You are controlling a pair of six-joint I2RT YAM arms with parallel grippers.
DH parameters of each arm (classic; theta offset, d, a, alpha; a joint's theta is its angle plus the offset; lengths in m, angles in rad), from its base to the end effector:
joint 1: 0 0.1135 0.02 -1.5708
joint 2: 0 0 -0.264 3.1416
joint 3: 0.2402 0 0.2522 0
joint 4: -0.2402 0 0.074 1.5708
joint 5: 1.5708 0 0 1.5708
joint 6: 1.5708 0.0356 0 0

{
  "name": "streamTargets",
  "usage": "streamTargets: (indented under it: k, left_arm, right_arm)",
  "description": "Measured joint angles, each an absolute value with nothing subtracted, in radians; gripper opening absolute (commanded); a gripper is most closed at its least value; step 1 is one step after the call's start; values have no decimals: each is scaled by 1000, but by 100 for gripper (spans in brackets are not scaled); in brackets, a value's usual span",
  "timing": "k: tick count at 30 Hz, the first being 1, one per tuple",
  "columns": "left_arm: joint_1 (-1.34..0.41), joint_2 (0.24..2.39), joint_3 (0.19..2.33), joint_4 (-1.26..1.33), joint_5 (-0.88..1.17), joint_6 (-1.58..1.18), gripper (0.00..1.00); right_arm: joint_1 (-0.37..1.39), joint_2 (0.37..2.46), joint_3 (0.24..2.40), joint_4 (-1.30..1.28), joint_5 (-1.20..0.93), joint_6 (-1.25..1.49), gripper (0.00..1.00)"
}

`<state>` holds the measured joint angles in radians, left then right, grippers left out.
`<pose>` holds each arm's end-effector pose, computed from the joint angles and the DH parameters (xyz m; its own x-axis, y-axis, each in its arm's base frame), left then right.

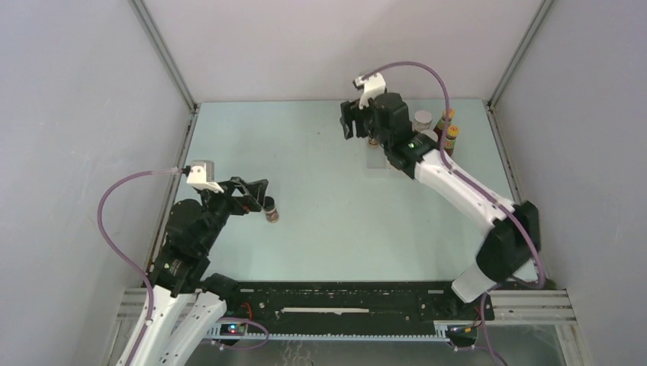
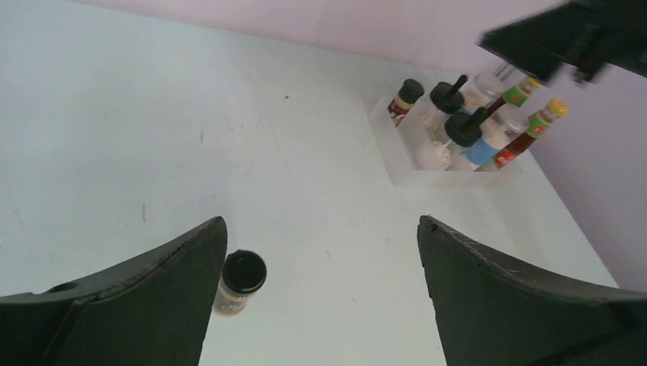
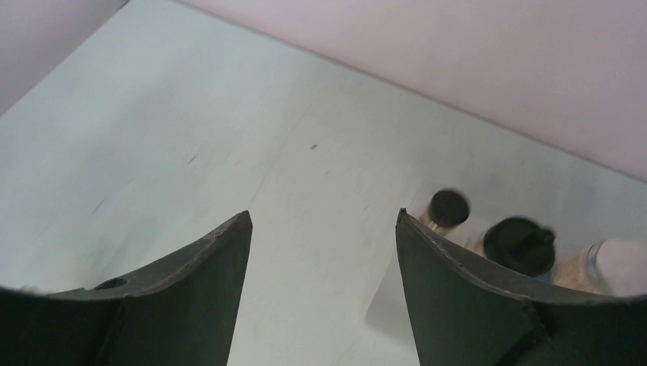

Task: Organize the condiment bottles
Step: Place the bottle in the storage box, then pick up the bottle from the center of the board.

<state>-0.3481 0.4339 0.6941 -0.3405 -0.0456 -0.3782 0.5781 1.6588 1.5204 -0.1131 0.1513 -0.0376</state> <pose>0.1049 -0.0363 0.3367 -0.1801 -0.3270 -0.9277 0.2491 0.8972 -0.3647 0.3378 0.2140 0.3749 -0.1926 -0.1700 -0.9664 -0.4255 0.9020 -0.0739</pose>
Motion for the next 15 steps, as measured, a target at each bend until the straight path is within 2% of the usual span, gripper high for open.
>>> streamTargets:
  k: [7, 15]
  left_arm:
    - [-413, 509, 693, -426, -161, -447, 98]
    - [-551, 650, 654, -439, -339, -530, 97]
  right_arm:
    - [685, 1323, 1168, -75, 153, 35, 77]
    - [752, 1199, 984, -58, 161, 97, 77]
